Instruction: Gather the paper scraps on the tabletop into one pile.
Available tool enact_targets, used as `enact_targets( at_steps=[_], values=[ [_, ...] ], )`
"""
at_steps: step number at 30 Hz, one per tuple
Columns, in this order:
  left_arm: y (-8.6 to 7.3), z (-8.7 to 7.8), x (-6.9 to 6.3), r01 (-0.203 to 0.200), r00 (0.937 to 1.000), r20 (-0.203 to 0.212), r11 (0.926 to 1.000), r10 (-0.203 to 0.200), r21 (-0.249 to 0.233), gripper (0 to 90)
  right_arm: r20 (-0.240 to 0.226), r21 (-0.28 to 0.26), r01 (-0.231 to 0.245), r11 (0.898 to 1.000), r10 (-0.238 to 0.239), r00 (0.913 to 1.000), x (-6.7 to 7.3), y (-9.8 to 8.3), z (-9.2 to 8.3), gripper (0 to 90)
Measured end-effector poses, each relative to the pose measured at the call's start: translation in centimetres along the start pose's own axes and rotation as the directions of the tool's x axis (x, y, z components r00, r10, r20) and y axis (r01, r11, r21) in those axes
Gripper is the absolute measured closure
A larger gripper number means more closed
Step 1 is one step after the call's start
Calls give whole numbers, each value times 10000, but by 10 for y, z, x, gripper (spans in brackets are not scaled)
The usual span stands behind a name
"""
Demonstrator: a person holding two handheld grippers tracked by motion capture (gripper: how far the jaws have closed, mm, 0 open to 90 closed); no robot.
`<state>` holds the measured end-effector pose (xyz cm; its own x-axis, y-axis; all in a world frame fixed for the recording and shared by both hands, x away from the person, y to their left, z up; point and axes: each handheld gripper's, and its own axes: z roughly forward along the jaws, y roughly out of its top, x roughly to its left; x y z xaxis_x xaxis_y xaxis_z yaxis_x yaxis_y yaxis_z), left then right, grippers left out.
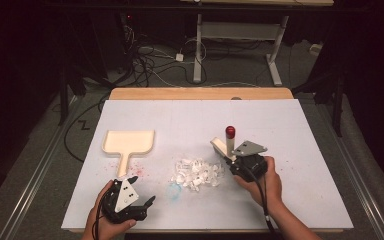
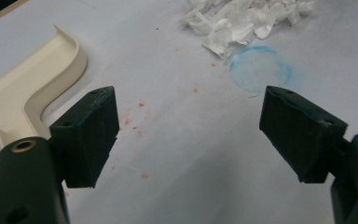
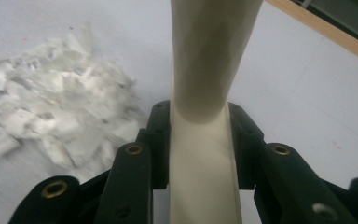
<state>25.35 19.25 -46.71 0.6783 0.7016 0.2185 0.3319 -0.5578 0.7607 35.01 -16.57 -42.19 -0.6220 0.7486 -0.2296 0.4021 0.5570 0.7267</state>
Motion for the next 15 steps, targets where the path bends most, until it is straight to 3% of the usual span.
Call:
enact_targets(
  at_steps=[4,8,13,15],
  values=[
    [0,-1,1,38,10000,8,10000,-38,-57,190,27,-142,291,9995,-290,9996,25,7,8,676],
    [0,-1,1,33,10000,41,10000,-33,-62,189,-470,-415,59,9991,-78,9989,43,18,13,676],
    [-1,-1,2,42,10000,89,10000,-42,-59,189,-922,-725,-63,9973,-4,9957,54,30,14,677],
    [-1,-1,2,50,9999,91,10000,-50,-74,189,-814,-921,-165,9956,90,9966,54,34,14,677]
  ],
)
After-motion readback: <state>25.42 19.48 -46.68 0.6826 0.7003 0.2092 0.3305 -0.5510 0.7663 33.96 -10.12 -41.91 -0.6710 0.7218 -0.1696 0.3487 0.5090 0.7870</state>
